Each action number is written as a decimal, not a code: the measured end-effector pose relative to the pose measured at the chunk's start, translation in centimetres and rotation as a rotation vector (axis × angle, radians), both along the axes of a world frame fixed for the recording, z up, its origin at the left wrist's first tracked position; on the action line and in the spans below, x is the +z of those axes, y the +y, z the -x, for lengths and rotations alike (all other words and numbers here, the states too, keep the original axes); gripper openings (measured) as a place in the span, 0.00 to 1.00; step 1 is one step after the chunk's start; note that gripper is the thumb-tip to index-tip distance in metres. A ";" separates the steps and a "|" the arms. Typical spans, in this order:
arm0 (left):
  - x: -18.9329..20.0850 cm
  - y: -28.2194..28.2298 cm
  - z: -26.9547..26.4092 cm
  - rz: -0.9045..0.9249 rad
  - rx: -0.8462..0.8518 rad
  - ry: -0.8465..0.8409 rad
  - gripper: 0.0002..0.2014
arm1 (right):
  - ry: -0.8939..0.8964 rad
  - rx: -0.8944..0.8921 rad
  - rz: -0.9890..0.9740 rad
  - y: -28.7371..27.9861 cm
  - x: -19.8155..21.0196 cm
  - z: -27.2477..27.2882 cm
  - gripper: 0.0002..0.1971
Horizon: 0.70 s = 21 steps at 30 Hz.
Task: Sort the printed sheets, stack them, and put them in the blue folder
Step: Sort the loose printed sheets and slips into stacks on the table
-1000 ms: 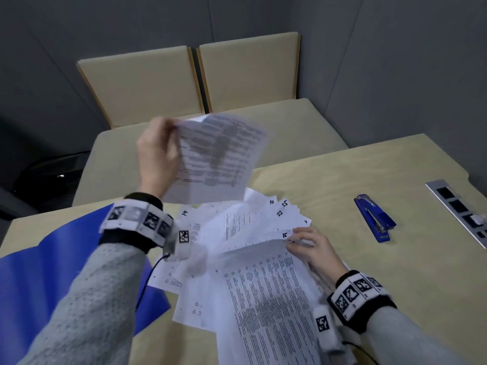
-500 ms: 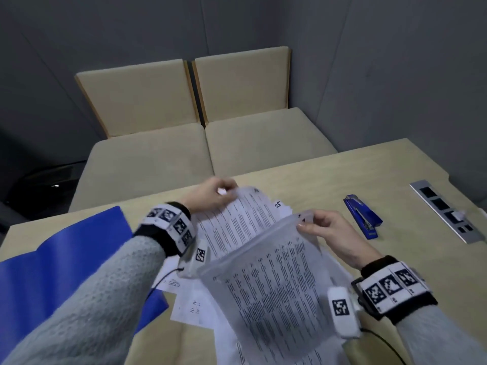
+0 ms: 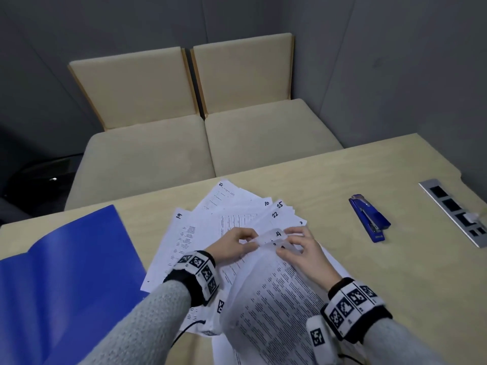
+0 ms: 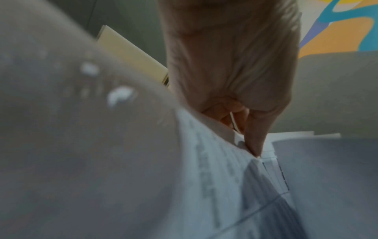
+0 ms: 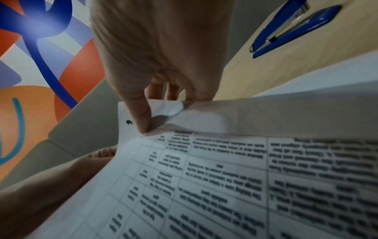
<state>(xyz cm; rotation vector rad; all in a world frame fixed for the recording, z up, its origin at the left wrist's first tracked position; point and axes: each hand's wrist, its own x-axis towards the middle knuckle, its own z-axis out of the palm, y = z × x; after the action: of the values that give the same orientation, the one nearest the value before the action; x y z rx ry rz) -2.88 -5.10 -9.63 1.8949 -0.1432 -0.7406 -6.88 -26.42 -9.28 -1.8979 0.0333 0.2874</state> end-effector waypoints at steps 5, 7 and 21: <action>-0.6 -1.3 -1.6 -0.180 0.041 -0.178 0.11 | 0.016 0.011 0.081 -0.4 -0.6 -0.8 0.07; -1.4 -1.7 -2.3 -0.365 0.122 -0.362 0.06 | -0.003 -0.018 0.124 -0.8 -1.3 -1.2 0.09; -3.7 -3.4 -2.6 -0.465 0.093 -0.427 0.09 | 0.046 -0.075 0.233 -1.9 -2.5 -1.5 0.08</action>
<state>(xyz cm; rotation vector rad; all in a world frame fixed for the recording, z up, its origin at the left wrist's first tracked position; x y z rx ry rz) -0.26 -8.47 -13.32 2.4705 -0.1572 -0.3082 -5.35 -28.32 -11.77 -2.1156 0.1747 0.2862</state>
